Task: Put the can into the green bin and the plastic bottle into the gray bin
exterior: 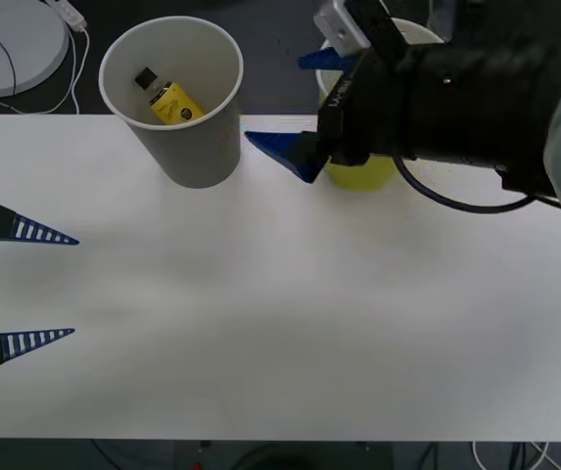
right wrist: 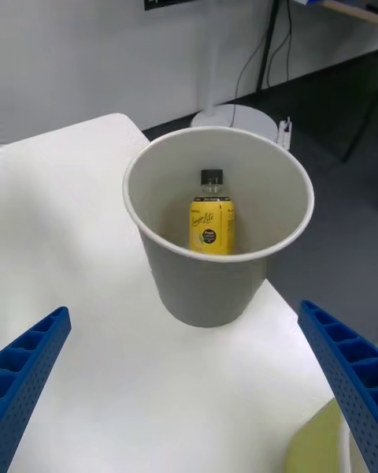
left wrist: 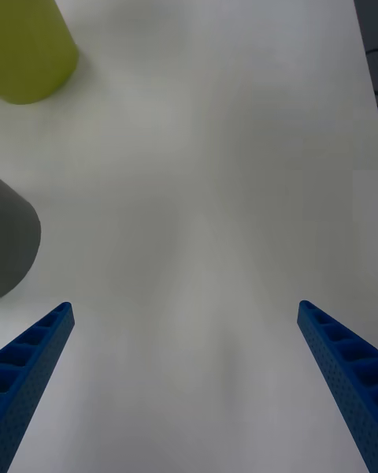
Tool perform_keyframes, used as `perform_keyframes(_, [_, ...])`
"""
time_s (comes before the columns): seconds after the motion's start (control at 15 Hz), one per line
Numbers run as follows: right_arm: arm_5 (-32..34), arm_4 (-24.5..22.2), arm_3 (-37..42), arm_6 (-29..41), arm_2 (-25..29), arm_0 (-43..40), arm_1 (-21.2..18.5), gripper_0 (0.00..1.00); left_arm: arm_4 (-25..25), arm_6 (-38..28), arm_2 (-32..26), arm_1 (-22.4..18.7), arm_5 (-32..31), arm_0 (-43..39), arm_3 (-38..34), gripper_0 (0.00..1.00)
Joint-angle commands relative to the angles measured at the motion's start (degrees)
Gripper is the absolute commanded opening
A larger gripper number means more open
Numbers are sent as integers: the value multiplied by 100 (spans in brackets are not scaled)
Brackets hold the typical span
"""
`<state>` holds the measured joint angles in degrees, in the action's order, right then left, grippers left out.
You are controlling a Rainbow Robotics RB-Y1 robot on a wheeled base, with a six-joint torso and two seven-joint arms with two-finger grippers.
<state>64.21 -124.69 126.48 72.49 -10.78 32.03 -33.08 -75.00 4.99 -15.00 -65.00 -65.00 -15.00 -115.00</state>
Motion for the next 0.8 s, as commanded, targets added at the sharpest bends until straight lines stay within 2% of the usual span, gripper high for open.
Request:
perform_keyframes(0.07, [-128,560,289,-578,498,-813,-67,100,0,1,0,0,0,0,0,100])
perform_keyframes(0.33, [-128,1439,369,-1562,1210,-1639,30,100,0,1,0,0,0,0,0,100])
perform_keyframes(0.6, [-111,1879,369,-2775,1702,-2342,39,100,0,1,0,0,0,0,0,100])
perform_keyframes(0.8, [478,2239,369,-3680,2221,-2781,74,100,0,1,0,0,0,0,0,100])
